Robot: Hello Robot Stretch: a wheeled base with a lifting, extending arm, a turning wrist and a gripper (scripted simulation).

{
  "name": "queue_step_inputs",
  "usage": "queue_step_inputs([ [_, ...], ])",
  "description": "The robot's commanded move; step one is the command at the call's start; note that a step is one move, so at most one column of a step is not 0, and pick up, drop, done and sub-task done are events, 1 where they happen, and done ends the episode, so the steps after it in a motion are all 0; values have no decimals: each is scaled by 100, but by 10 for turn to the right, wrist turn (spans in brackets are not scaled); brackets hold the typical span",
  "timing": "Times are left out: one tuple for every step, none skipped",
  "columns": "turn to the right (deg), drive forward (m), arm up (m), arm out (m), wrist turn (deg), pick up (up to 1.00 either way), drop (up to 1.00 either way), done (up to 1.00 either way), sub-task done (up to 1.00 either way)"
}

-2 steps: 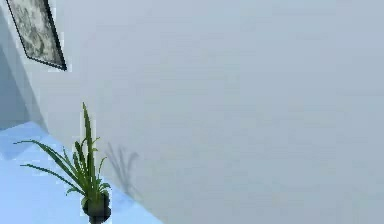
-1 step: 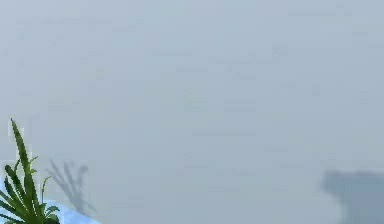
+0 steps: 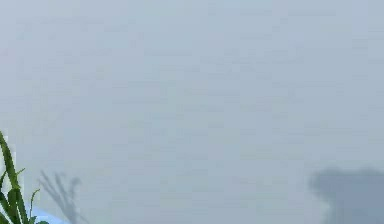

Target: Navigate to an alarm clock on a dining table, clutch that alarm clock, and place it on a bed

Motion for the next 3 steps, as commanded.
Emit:
queue_step_inputs([
  [-450, 0, 0, 0, 0, 0, 0, 0, 0],
  [-450, 0, 0, 0, 0, 0, 0, 0, 0],
  [-120, 0, 0, 0, 0, 0, 0, 0, 0],
])
